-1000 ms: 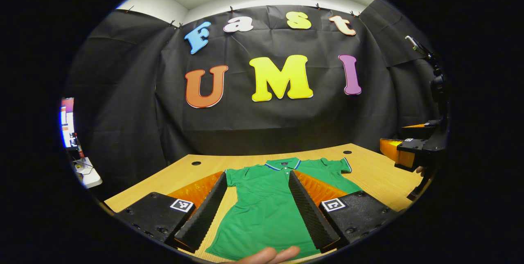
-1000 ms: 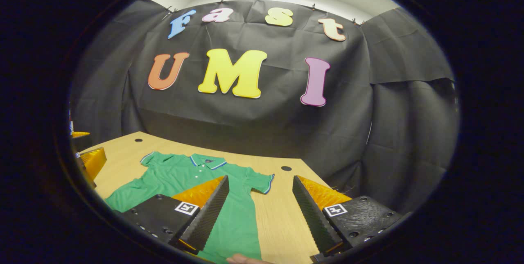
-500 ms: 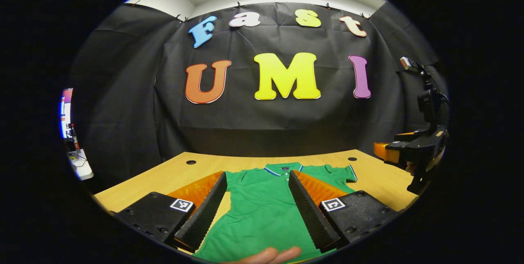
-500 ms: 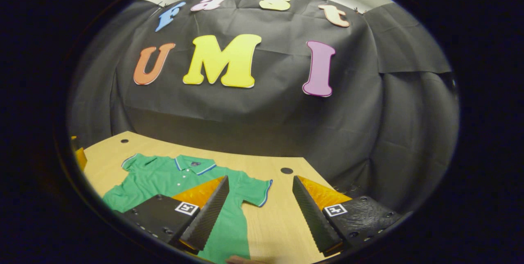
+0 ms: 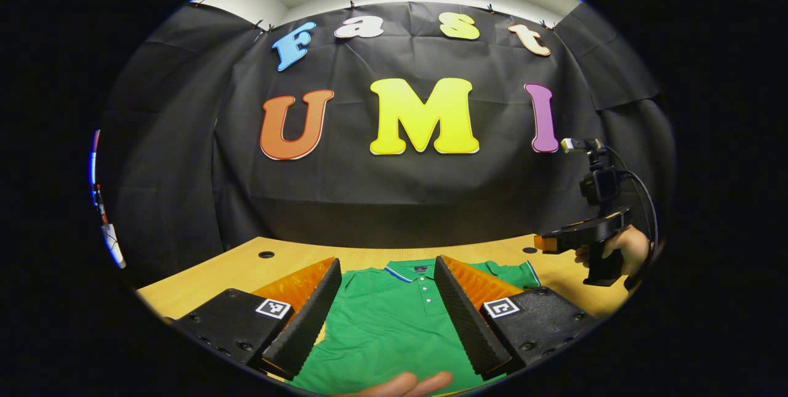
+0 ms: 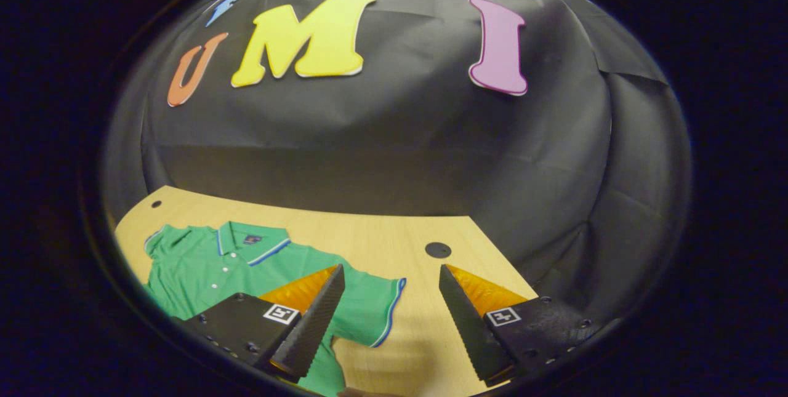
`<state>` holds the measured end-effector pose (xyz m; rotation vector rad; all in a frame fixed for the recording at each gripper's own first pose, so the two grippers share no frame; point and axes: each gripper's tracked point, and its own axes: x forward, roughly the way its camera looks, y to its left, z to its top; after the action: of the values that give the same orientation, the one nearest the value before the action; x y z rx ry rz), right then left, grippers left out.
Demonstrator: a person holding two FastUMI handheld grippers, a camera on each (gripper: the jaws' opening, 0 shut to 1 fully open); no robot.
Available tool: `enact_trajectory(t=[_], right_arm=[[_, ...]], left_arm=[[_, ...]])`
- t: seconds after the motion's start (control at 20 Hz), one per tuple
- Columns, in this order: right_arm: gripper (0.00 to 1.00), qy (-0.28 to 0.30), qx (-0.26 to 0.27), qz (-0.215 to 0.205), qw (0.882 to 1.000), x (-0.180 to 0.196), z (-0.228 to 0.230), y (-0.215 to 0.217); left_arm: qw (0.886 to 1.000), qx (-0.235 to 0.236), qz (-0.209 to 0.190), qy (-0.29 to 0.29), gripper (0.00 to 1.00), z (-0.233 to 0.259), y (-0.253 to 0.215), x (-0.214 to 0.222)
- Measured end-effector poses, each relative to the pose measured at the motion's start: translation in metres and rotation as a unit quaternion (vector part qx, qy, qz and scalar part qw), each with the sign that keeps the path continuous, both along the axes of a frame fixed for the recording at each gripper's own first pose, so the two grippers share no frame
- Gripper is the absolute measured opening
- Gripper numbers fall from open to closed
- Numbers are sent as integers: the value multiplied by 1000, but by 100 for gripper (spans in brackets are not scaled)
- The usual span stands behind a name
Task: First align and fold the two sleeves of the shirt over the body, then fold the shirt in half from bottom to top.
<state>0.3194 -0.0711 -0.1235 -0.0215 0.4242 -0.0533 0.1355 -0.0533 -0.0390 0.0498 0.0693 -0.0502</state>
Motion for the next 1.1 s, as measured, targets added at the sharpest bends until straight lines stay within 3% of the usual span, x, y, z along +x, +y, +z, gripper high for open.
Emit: enact_trajectory(t=[0.1, 0.35, 0.5, 0.6, 0.65, 0.8, 0.9, 1.05, 1.1], right_arm=[[97, 29, 1, -5, 1000, 17, -25, -6], [86, 116, 59, -19, 991, 35, -72, -7], [67, 148, 87, -12, 985, 33, -84, 2], [65, 175, 101, -16, 979, 30, -92, 5], [55, 187, 110, -14, 976, 28, -96, 9], [52, 220, 98, -12, 970, 22, -114, 8], [45, 208, 98, -8, 973, 29, -111, 11], [8, 219, 141, -6, 965, 31, -111, 19], [2, 218, 147, -8, 965, 33, -112, 19]], left_arm=[[1000, -2, -6, 9, 98, -7, -3, 5], [1000, 15, 0, 21, 98, -21, 1, 13], [999, 18, 0, 37, 98, -32, 2, 13], [999, 22, 4, 45, 98, -39, 5, 11], [998, 24, 6, 53, 98, -44, 6, 10], [997, 29, 8, 66, 98, -55, 9, 8], [997, 30, 12, 76, 98, -61, 14, 7], [996, 26, 17, 85, 98, -66, 16, 6], [996, 23, 17, 85, 98, -66, 17, 6]])
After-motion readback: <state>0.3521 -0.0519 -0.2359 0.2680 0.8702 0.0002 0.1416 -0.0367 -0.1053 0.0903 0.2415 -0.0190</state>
